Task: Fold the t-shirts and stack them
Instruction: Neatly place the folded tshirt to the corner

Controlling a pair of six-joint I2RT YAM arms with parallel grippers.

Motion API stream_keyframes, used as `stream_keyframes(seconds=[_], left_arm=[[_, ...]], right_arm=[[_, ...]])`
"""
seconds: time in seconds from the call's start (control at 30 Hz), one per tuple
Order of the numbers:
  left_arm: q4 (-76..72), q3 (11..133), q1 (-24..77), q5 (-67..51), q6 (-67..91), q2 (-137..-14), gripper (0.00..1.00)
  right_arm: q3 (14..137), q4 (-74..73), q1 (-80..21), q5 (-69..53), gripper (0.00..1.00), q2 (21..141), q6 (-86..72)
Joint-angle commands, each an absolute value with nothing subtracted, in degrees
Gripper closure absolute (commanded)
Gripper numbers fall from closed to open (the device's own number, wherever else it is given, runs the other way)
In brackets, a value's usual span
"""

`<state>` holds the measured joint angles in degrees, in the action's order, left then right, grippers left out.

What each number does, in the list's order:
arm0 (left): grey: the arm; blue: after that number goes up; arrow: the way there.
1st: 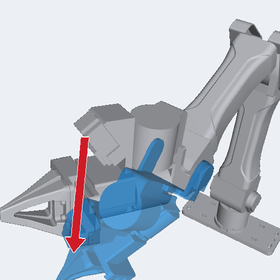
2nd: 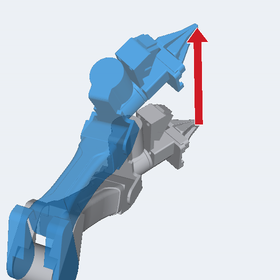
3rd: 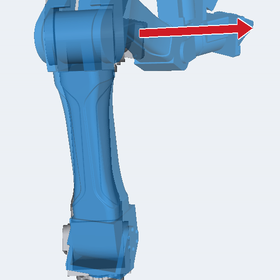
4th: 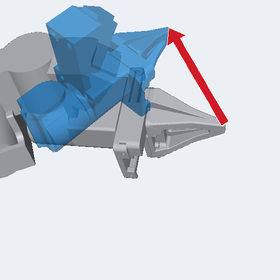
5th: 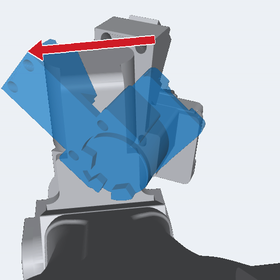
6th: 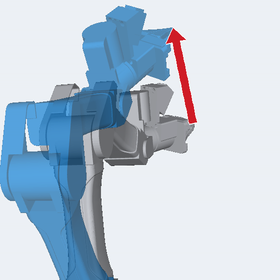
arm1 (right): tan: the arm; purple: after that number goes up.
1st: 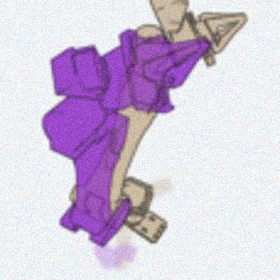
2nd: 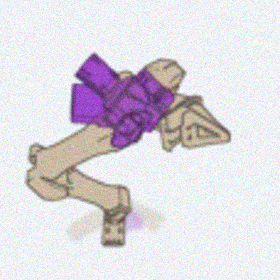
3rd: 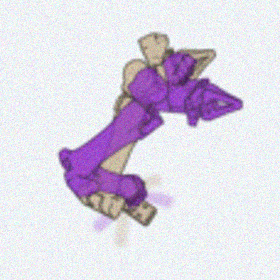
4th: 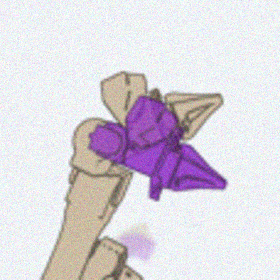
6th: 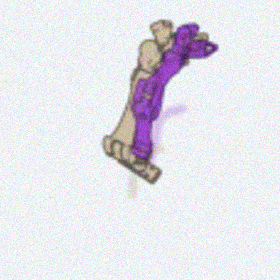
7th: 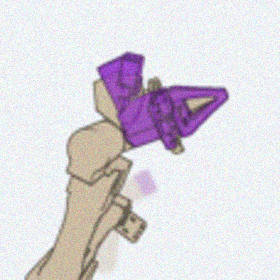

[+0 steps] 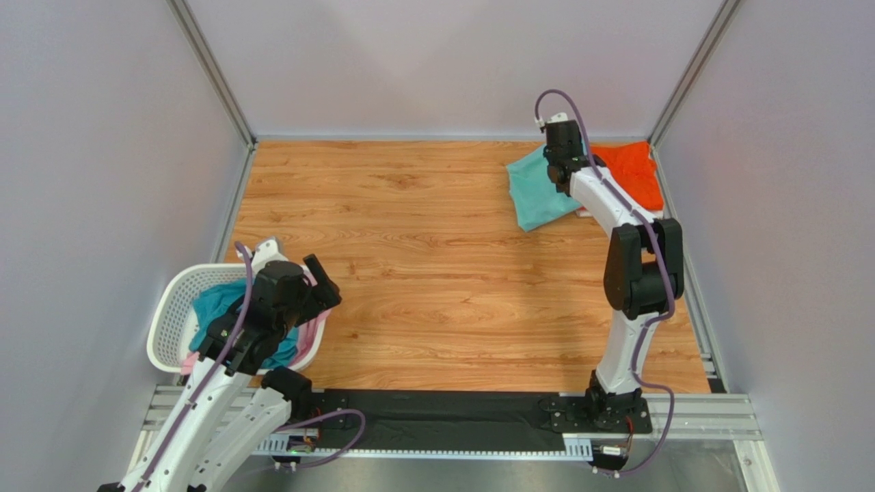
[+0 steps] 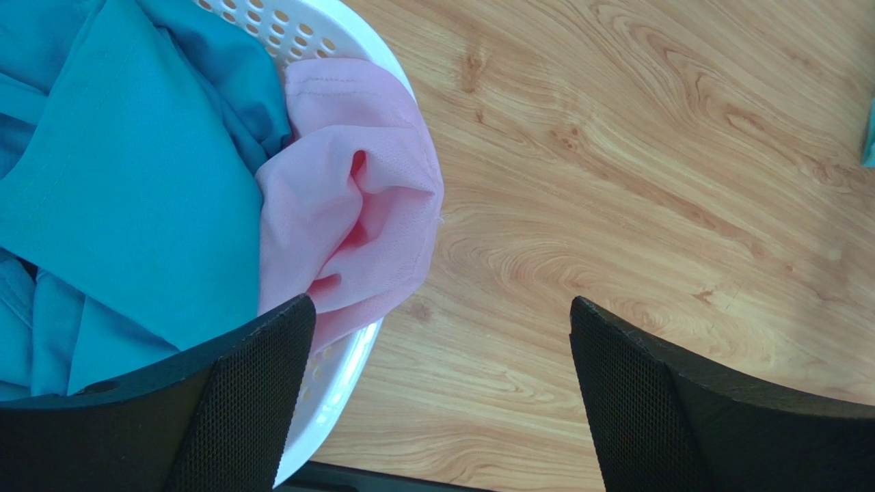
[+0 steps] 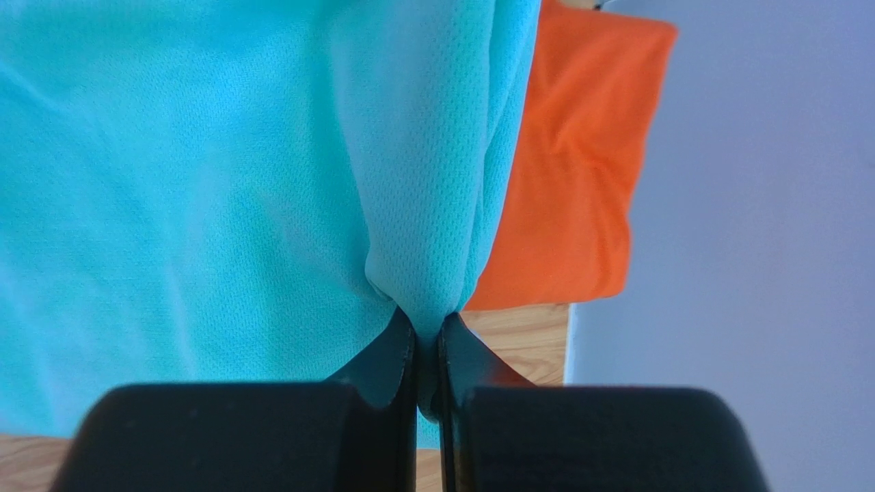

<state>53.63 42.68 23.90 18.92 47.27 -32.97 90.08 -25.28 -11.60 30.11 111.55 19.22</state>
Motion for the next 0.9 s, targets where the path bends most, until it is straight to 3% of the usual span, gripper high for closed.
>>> stream_keyframes(seconds=[0.0, 0.23, 0.87], left_arm=[[54.23, 42.98, 23.64, 20.39, 47.64, -33.05, 0.0], [54.49, 43.33, 23.64, 21.62, 47.9, -33.66, 0.0], [54.05, 42.98, 23.64, 21.88, 48.08, -34.72, 0.0]], right_arm=[[95.09, -21.01, -9.06, 30.85, 1.0, 109.78, 25.13], [99.93, -21.36, -6.6, 33.13, 1.0, 110.83, 30.06], [110.83, -33.31, -2.64, 29.28, 1.0, 107.58, 23.12]])
